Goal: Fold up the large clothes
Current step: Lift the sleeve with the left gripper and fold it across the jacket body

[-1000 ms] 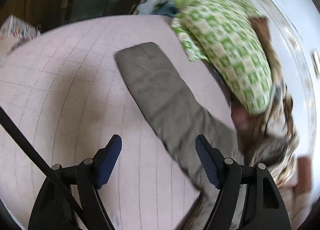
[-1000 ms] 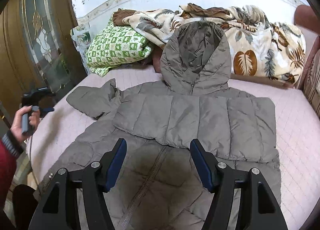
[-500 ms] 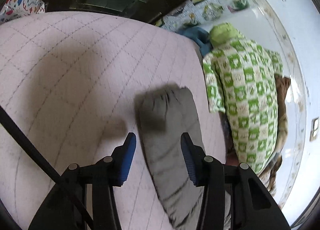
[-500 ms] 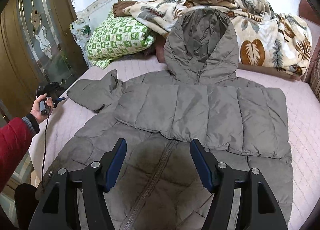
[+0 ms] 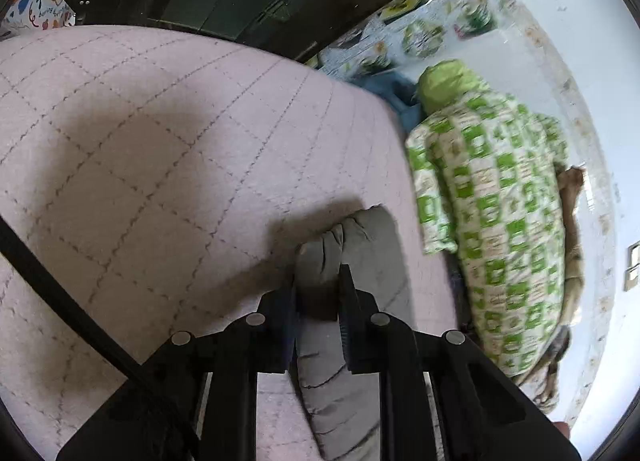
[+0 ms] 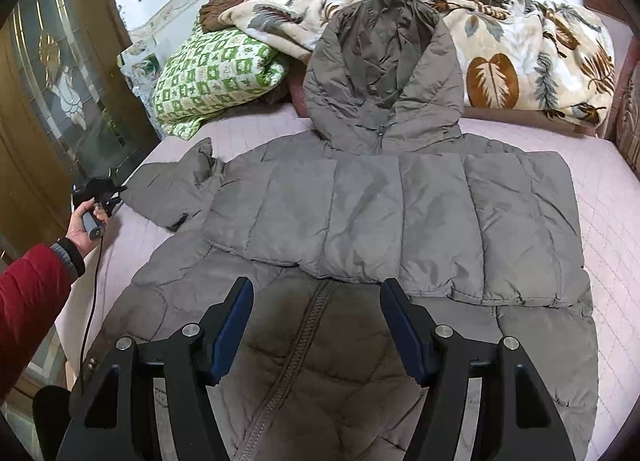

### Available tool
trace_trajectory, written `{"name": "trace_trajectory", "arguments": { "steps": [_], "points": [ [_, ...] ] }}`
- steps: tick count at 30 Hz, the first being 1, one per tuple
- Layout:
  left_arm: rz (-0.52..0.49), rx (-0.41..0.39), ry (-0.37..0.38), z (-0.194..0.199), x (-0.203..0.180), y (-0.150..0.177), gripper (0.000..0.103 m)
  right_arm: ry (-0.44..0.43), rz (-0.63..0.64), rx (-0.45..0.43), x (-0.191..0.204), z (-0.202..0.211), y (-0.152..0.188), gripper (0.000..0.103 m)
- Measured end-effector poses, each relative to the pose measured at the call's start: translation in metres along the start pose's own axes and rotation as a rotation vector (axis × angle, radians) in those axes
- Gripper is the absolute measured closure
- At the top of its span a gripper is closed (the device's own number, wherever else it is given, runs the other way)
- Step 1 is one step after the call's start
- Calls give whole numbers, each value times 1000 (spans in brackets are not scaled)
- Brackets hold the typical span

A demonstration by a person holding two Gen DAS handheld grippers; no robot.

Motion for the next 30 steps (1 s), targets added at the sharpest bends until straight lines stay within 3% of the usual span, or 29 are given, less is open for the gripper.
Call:
{"name": "trace_trajectory", "arguments": {
  "steps": [6, 16, 24, 30],
  "points": [
    [-74, -30, 61, 32, -33, -2, 87, 2, -56, -36, -13, 9, -7, 32],
    [-270, -39, 205, 119, -147, 15, 87, 17, -143, -128, -36, 41, -19, 32],
    [-436, -10, 342, 203, -259, 73, 87, 45, -216, -234, -66, 77, -27, 32],
    [-574, 47, 450, 251, -343, 147, 87, 63, -263, -284, -90, 101, -27, 32]
  ]
}}
Point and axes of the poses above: each gripper's, at about its wrist camera, not at the fingertips, and z roughly against the way its jaws point, x to its left, y to its underside, the point moved 1 cm from there along -z, roughly the way its jaws point, and after that the axes turned 4 degrees about -x, right-handed, at the moved point
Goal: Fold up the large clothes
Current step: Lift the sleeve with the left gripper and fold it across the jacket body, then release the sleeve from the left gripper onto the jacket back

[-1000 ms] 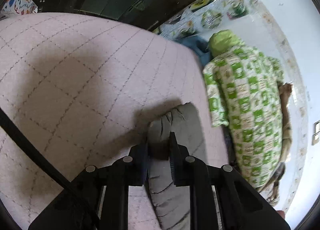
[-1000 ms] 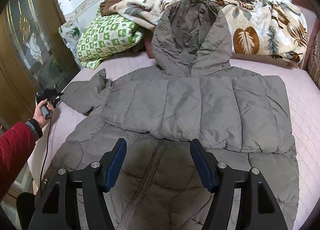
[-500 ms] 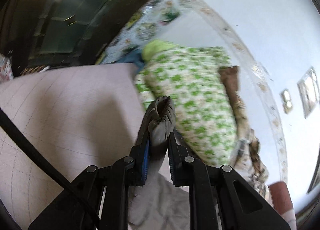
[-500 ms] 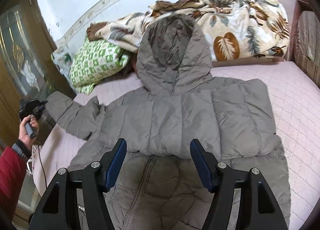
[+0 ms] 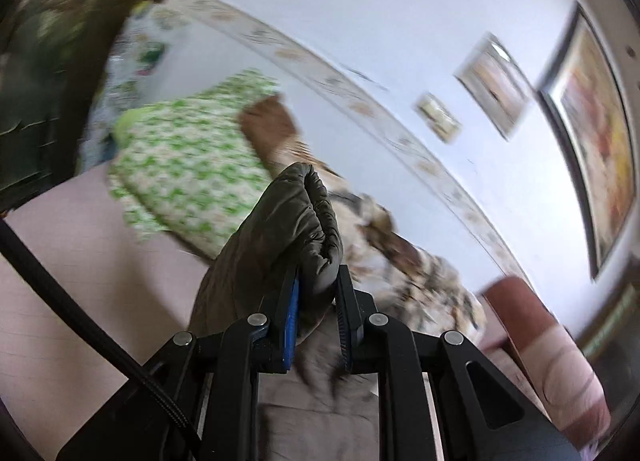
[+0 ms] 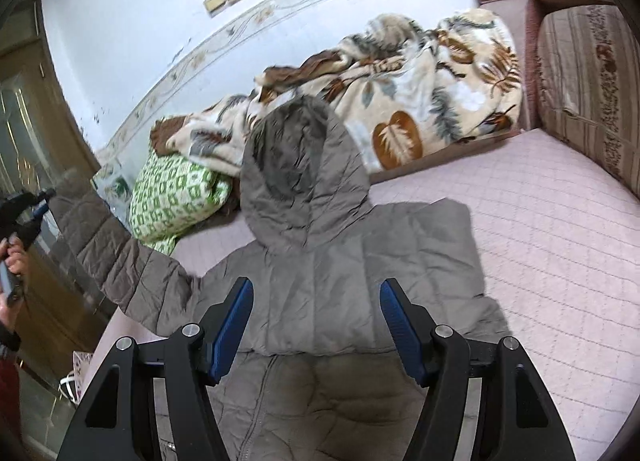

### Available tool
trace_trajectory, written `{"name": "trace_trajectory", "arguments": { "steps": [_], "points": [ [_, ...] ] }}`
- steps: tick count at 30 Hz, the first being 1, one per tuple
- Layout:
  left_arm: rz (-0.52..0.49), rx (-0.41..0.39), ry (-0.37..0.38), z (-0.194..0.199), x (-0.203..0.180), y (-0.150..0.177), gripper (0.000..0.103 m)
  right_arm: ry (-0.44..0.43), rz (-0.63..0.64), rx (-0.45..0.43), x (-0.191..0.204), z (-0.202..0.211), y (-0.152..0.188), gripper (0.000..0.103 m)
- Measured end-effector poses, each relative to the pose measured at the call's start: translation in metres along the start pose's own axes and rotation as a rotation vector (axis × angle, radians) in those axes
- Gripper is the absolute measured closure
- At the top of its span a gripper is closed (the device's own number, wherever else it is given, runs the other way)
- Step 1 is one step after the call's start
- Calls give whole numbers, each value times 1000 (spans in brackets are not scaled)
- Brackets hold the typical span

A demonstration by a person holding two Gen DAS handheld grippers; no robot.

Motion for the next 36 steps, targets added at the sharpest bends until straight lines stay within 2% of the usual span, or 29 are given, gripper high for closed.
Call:
{"name": "trace_trajectory", "arguments": {
  "steps": [6, 11, 15, 20, 23, 26, 30, 31, 34, 36],
  "points": [
    [-105, 113, 104, -23, -97, 66, 87, 19, -42, -45, -22, 16, -8, 32],
    [-169, 239, 155, -58, -144, 140, 87, 27, -79, -72, -37, 27, -14, 32],
    [-191, 341, 176, -85, -162, 207, 87, 38, -102, -94, -47, 34, -18, 32],
    [-195, 482, 153, -122, -166, 297, 87, 49, -128, -103, -58, 37, -21, 32],
    [-212, 549, 120, -141, -158, 341, 87, 59, -134, -100, -62, 35, -21, 32],
    [-226, 616, 117, -149, -153, 374, 87, 62, -135, -94, -64, 32, -21, 32],
    [-236, 710, 126, -156, -151, 394, 72, 62, -141, -83, -64, 26, -22, 32],
    [-231, 714, 137, -153, -150, 394, 71, 62, -141, -80, -64, 24, -22, 32],
    [-230, 681, 170, -140, -148, 377, 69, 62, -131, -72, -60, 18, -21, 32],
    [-236, 635, 175, -127, -139, 353, 66, 64, -117, -68, -55, 13, -20, 32]
  ]
}}
Point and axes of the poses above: each gripper's, at about its wrist camera, not at the fingertips, and z roughly against the way its jaws point, x to its left, y to its underside, the point moved 1 cm from there along -z, roughly the way its jaws point, and after that the axes turned 4 degrees about -x, right-handed, at the moved point
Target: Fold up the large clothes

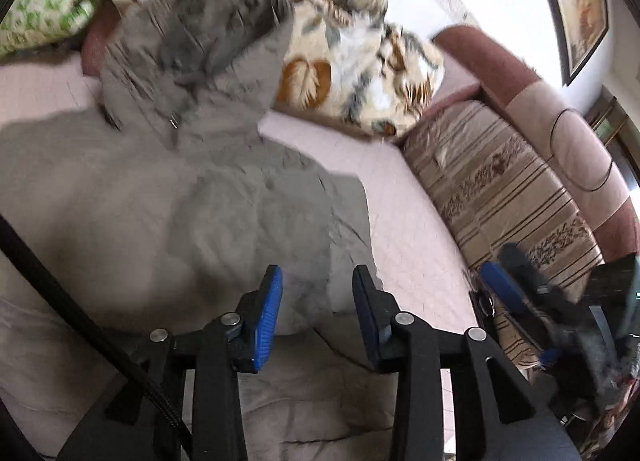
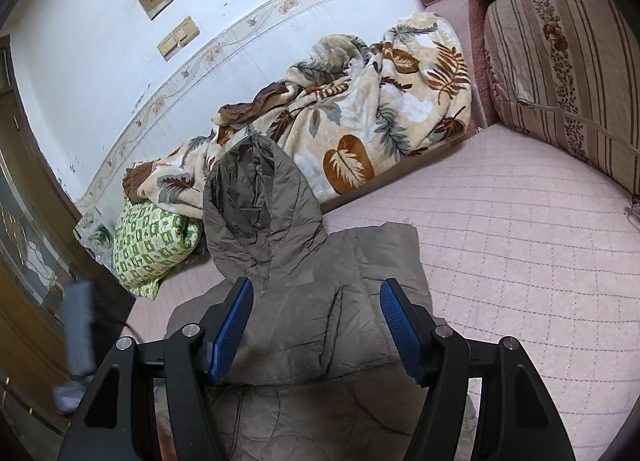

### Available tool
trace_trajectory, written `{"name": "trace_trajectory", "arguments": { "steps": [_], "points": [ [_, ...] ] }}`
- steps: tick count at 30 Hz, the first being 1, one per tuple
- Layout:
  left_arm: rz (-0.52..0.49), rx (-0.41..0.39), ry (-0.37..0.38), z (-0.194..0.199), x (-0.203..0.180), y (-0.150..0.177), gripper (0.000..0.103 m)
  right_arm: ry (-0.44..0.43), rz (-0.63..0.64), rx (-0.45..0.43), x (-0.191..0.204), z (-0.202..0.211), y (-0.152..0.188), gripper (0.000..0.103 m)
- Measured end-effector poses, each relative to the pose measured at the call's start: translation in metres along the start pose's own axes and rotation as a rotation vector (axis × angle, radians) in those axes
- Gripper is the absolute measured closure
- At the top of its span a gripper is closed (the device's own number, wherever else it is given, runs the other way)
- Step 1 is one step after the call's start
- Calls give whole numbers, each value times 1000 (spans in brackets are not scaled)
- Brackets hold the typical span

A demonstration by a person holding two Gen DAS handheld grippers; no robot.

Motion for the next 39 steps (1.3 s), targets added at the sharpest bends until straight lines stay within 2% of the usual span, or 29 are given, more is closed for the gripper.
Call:
{"name": "trace_trajectory", "arguments": {
  "steps": [3, 4, 6, 8, 9, 12, 15, 17, 20, 25, 29, 31, 33, 35, 36, 39],
  "points": [
    [5, -53, -42, 29, 27, -16, 62, 6, 42, 22, 12, -13, 6, 32],
    [2, -69, -82, 38, 39, -21, 61, 3, 54, 36, 15, -18, 8, 32],
    [-15, -91, -193, 52, 68, -27, 61, -2, 91, 85, 26, -37, 15, 32],
    [-38, -97, -372, 59, 104, -30, 61, 13, 133, 119, 34, -54, 23, 33],
    [-32, -91, -427, 60, 123, -29, 61, 27, 168, 146, 40, -68, 29, 34],
    [18, -45, -511, 55, 172, -21, 61, 75, 235, 205, 45, -98, 43, 37],
    [47, -29, -492, 51, 199, -12, 60, 109, 270, 277, 41, -121, 56, 38],
    [45, -22, -498, 48, 205, -8, 59, 163, 296, 328, 35, -137, 67, 38],
    [70, 4, -491, 40, 213, -7, 58, 201, 288, 440, 22, -161, 85, 37],
    [109, 14, -461, 37, 220, -4, 58, 232, 295, 463, 20, -169, 92, 35],
    [111, -21, -475, 46, 211, -5, 58, 227, 272, 463, 19, -167, 89, 35],
    [63, -58, -486, 53, 196, -10, 60, 206, 241, 445, 23, -158, 81, 35],
    [-16, -120, -506, 63, 175, -18, 59, 153, 228, 378, 34, -142, 66, 35],
    [-59, -167, -507, 68, 159, -24, 56, 137, 258, 294, 48, -128, 56, 35],
    [-66, -180, -497, 69, 154, -26, 51, 123, 266, 264, 53, -124, 54, 35],
    [-94, -162, -498, 57, 146, -26, 48, 77, 262, 277, 62, -130, 60, 35]
  ]
}}
Point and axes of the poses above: each gripper's, at about its wrist camera, not at the fingertips, and z roughly against the way its jaws point, x to its left, y to its underside, the point moved 1 cm from there along -z, roughly the way its jaws point, and after that the axes turned 4 degrees about -x, right-handed, at the moved point
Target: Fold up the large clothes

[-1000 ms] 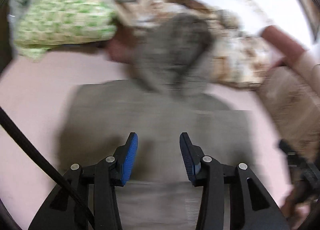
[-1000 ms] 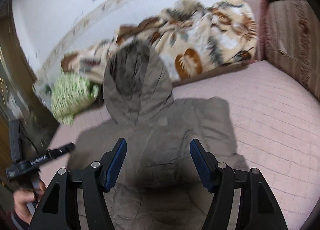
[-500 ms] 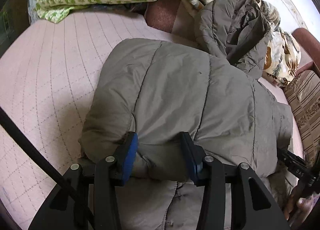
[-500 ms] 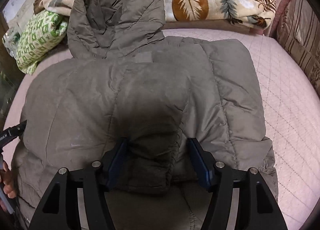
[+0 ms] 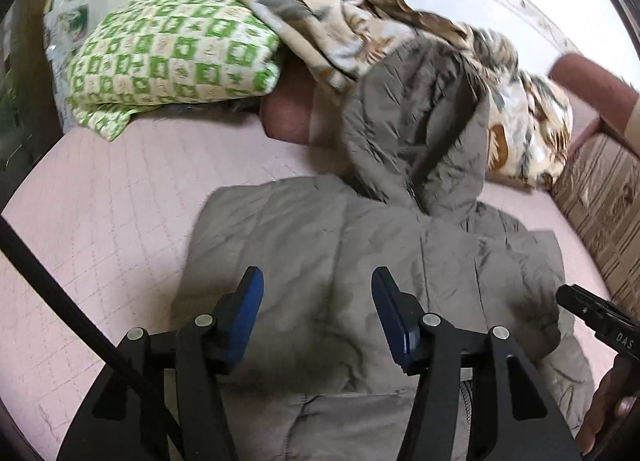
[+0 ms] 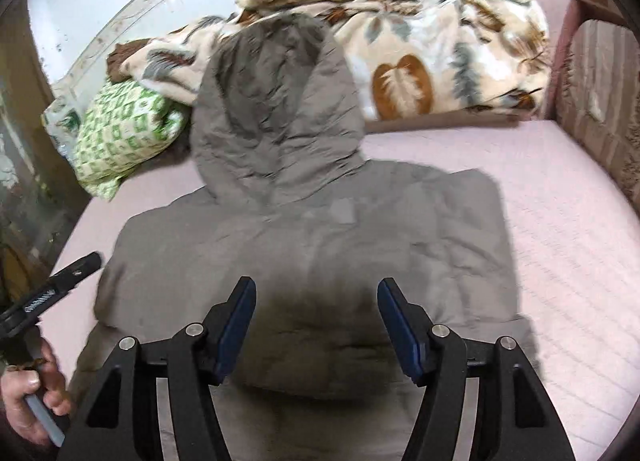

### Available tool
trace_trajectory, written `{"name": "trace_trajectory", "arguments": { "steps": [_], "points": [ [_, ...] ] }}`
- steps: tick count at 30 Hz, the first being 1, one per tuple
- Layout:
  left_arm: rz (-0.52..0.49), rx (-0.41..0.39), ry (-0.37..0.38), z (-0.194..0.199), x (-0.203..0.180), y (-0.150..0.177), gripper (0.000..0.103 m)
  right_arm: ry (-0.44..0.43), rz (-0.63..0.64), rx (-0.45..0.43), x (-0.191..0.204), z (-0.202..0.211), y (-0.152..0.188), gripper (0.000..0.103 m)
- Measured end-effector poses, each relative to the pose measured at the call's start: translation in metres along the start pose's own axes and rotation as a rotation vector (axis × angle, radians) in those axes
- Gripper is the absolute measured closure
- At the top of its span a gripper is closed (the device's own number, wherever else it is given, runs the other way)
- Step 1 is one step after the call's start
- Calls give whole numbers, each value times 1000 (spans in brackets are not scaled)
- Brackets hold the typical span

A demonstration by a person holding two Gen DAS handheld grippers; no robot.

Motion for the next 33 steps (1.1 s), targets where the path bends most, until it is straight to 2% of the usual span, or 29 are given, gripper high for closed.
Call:
{"name": "trace_trajectory", "arguments": {
  "steps": [3, 8, 13, 17, 20, 27, 33],
  "points": [
    [-30, 55, -11, -19, -5, 10, 48, 18, 29, 54, 7, -18, 11, 35],
    [14, 118, -11, -41, 6, 23, 45, 63, 50, 119, 7, -35, 21, 35],
    [-18, 90, -42, -38, 0, 25, 43, 89, 100, 117, 10, -37, 22, 35],
    [-27, 64, -33, -23, -5, 24, 43, 38, 83, 72, 15, -17, 16, 35],
    [-55, 36, -47, -13, -13, 25, 43, 32, 95, 46, 19, -8, 14, 35],
    [-176, 29, -83, -14, -40, 36, 43, 62, 140, 106, 26, -26, 25, 35],
    [-210, 34, -109, -23, -45, 42, 43, 77, 148, 133, 23, -39, 31, 35]
  ]
}}
Point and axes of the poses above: each gripper's, at about its wrist camera, not at the fingertips, and z roughly against the way its jaws point, x to its left, y to its underside, the point moved 1 cm from there along -z, roughly the way its jaws point, and after that the axes turned 4 degrees about -x, right-handed, at the moved point
